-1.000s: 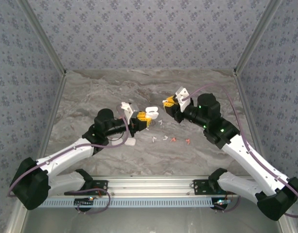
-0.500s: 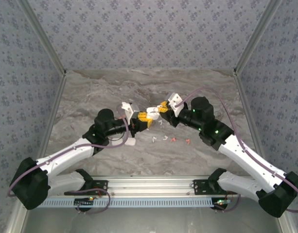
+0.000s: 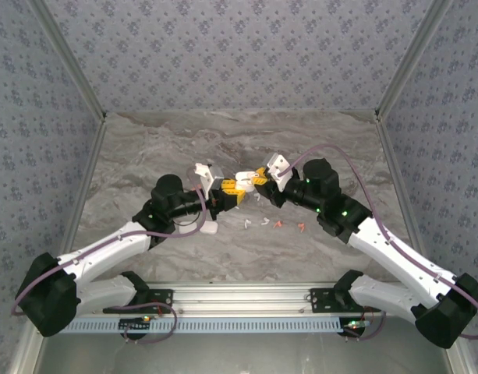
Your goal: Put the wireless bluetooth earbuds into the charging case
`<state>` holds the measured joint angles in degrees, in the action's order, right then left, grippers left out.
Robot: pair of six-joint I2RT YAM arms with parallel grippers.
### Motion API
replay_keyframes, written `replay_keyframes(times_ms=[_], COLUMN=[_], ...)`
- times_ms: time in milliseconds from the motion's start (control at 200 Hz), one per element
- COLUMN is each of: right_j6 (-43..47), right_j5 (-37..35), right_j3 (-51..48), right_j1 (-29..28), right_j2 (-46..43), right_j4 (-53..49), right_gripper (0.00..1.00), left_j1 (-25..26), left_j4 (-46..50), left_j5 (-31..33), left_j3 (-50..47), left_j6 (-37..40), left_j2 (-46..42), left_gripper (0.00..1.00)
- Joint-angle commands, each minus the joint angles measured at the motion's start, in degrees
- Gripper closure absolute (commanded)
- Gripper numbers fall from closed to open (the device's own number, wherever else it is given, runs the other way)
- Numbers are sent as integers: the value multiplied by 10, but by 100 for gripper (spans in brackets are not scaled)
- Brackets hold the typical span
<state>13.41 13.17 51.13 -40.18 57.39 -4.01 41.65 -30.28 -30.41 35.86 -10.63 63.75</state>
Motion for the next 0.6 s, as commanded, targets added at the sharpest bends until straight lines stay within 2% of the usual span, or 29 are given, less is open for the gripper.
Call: replay_keyframes(times_ms=[0, 400, 545, 595], right_j6=[7, -13, -28, -34], right_j5=[23, 89, 109, 116], right_j3=[-5, -6, 8, 18], right_j1=[-3, 15, 28, 32], right_j2=[-2, 0, 4, 6], right_j4=[6, 2, -7, -14], right_gripper=[76, 73, 67, 62], left_j1=[2, 3, 3, 3], left_j4=[-32, -32, -33, -33], left_j5=[-6, -6, -6, -6], left_j3=[25, 24, 23, 22], left_j6=[-5, 0, 3, 5], left_j2=[-15, -15, -15, -16], left_gripper=[100, 100, 100, 100])
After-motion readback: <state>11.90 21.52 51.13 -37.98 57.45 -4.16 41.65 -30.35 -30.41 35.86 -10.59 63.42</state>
